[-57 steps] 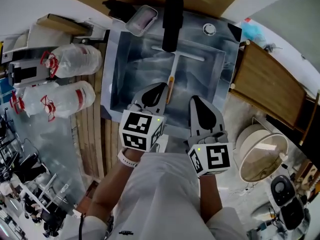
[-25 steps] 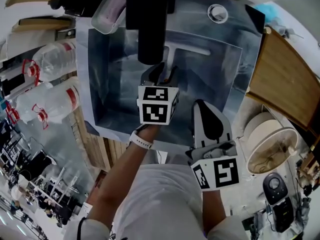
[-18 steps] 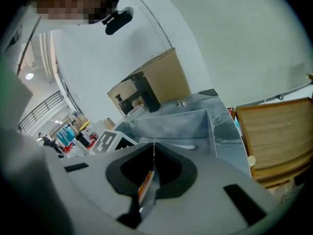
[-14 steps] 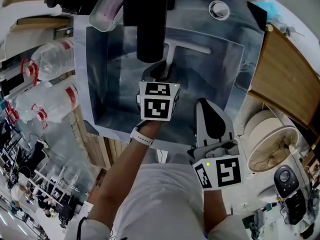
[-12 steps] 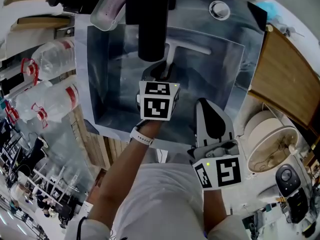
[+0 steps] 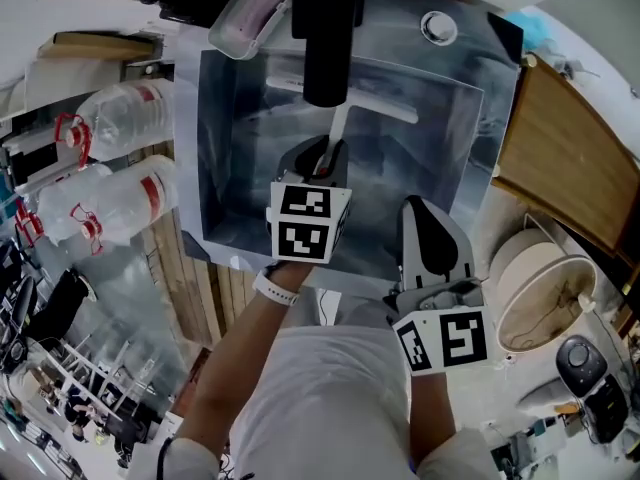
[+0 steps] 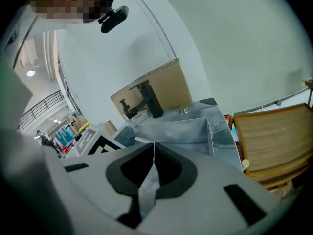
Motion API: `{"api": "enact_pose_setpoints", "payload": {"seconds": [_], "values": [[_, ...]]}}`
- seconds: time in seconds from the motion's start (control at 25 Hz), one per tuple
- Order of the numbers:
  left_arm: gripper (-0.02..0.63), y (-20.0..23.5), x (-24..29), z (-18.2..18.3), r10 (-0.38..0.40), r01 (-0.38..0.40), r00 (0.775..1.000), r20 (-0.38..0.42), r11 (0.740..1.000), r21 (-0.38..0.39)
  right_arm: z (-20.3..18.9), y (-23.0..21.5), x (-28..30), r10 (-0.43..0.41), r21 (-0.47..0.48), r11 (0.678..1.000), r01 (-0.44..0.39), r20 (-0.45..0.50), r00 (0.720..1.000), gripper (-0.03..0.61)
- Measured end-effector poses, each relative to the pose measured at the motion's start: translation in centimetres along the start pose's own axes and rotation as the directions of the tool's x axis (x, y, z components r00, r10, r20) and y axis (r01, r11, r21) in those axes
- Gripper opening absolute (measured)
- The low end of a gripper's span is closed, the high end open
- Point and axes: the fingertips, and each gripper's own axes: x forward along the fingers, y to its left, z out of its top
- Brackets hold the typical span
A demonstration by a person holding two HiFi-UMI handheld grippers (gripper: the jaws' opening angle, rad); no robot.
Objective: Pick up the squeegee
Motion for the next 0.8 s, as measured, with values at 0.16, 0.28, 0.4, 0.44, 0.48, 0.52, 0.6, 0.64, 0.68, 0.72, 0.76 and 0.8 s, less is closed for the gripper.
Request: {"api": "enact_pose_setpoints", "payload": {"seconds": [0.16, 0.28, 0.4, 0.44, 0.48, 0.52, 0.6, 0.64, 0.68, 0.72, 0.76, 0.8], "values": [[0.069, 0.0, -3.4, 0.5, -0.010, 0.010, 0.999, 0.040, 1.000, -0.003, 0.9, 1.4, -1.4, -0.001, -0.016, 1.000, 0.002, 0.026, 1.000, 0.006], [0.069, 0.3, -5.7, 0.8, -0.009, 0.009, 0.997, 0.071, 1.000, -0.005, 1.6, 2.5, -2.5, 0.000, -0.030, 1.000, 0.001, 0.051, 0.999, 0.006], [0.069, 0.7, -8.2, 0.9, -0.007, 0.009, 0.995, 0.100, 1.000, -0.015, 2.2, 3.9, -3.7, 0.006, -0.050, 0.999, -0.002, 0.065, 0.998, 0.006], [0.067, 0.8, -9.2, 1.2, -0.005, 0.007, 0.993, 0.118, 1.000, -0.017, 2.4, 4.4, -4.1, 0.006, -0.057, 0.998, -0.002, 0.069, 0.998, 0.006], [0.066, 1.0, -10.3, 1.5, -0.002, 0.004, 0.990, 0.140, 1.000, -0.020, 2.6, 4.9, -4.5, 0.007, -0.064, 0.998, -0.002, 0.075, 0.997, 0.006], [0.066, 1.3, -11.4, 2.0, 0.001, 0.003, 0.986, 0.165, 1.000, -0.023, 2.9, 5.4, -4.9, 0.006, -0.071, 0.998, -0.001, 0.081, 0.997, 0.006], [0.066, 1.7, -13.7, 2.9, 0.006, -0.001, 0.977, 0.215, 1.000, -0.027, 3.3, 6.4, -5.8, 0.007, -0.086, 0.996, 0.001, 0.093, 0.996, 0.007], [0.066, 1.8, -14.9, 3.3, 0.008, -0.002, 0.971, 0.239, 1.000, -0.026, 3.5, 6.9, -6.3, 0.007, -0.094, 0.996, 0.003, 0.099, 0.995, 0.006], [0.066, 2.0, -16.1, 3.7, 0.009, -0.003, 0.965, 0.260, 1.000, -0.025, 3.7, 7.4, -6.7, 0.007, -0.102, 0.995, 0.004, 0.106, 0.994, 0.006], [0.066, 2.1, -17.3, 4.1, 0.010, -0.003, 0.960, 0.280, 1.000, -0.024, 3.9, 7.9, -7.2, 0.007, -0.109, 0.994, 0.005, 0.112, 0.994, 0.006], [0.066, 2.3, -18.5, 4.3, 0.011, -0.003, 0.954, 0.299, 1.000, -0.025, 4.1, 8.5, -7.7, 0.008, -0.116, 0.993, 0.006, 0.117, 0.993, 0.007], [0.065, 2.5, -19.7, 4.5, 0.013, -0.004, 0.948, 0.317, 1.000, -0.026, 4.3, 9.2, -8.1, 0.008, -0.123, 0.992, 0.007, 0.123, 0.992, 0.006]]}}
